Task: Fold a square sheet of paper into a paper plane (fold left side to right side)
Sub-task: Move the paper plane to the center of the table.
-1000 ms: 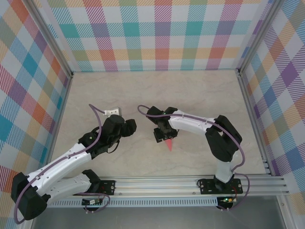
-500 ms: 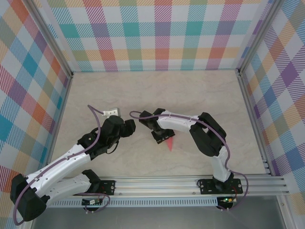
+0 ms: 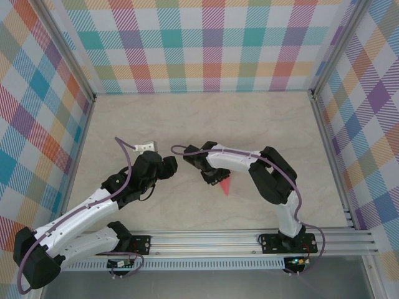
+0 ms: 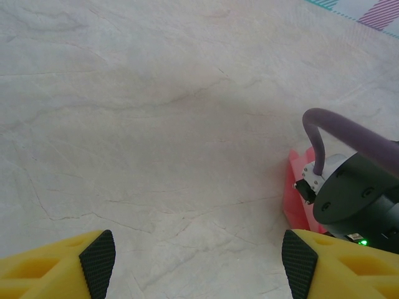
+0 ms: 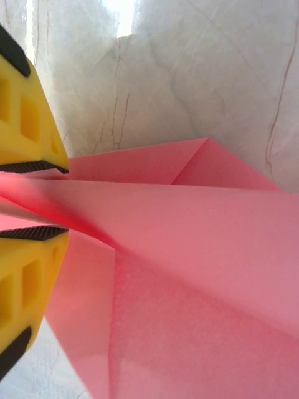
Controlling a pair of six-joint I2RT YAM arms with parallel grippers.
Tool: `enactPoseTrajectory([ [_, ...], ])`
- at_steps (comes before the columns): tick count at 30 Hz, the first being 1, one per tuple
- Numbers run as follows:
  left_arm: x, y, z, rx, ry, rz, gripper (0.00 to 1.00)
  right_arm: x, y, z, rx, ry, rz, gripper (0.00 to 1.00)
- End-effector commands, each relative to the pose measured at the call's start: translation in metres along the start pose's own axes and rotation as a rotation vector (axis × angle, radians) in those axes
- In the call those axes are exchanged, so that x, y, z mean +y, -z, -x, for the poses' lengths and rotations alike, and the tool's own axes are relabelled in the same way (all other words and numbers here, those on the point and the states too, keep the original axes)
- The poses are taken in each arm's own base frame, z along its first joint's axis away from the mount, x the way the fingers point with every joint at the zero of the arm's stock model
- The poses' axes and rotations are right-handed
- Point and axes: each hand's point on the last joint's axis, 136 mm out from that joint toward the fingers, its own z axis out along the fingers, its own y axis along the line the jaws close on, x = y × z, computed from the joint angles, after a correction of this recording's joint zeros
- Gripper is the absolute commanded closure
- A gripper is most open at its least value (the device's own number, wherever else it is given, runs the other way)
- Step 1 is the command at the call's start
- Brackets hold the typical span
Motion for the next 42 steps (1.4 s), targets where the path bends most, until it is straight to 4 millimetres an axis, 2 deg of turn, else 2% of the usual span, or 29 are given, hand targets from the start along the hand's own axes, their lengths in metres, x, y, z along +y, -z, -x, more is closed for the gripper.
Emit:
enactPoseTrajectory([
  [1, 0.009, 0.0, -0.001, -0.003, -0.004, 0.032, 0.27, -0.014, 0.01, -0.004, -0.012, -0.016, -0.015, 0.79],
  [5, 0.008, 0.0, -0.001, -0.002, -0.005, 0.031, 0.27, -0.023, 0.016, -0.003, -0.026, -0.042, -0.001, 0.93],
  [8, 0.008, 0.0, 0.0, -0.001, -0.004, 0.03, 0.27, -0.03, 0.022, 0.001, -0.046, -0.092, 0.072, 0.97],
  [13, 0.007, -0.001, -0.001, 0.004, -0.005, 0.026, 0.26, -0.034, 0.023, 0.01, -0.062, -0.231, 0.356, 0.96],
  [15, 0.006, -0.001, -0.001, 0.004, -0.004, 0.024, 0.26, -0.037, 0.016, 0.011, -0.057, -0.255, 0.386, 0.95],
  [21, 0.006, -0.001, -0.003, 0.011, -0.005, 0.025, 0.27, -0.036, -0.004, 0.013, -0.028, -0.289, 0.407, 0.92],
  [31, 0.007, -0.001, -0.003, 0.014, -0.004, 0.028, 0.26, -0.035, -0.027, 0.013, 0.015, -0.301, 0.352, 0.79],
  [38, 0.008, -0.001, -0.004, 0.017, -0.001, 0.031, 0.26, -0.032, -0.04, 0.015, 0.04, -0.304, 0.335, 0.79],
  [42, 0.007, 0.001, -0.003, 0.019, -0.006, 0.028, 0.26, -0.041, -0.041, 0.031, 0.034, -0.351, 0.341, 0.84],
])
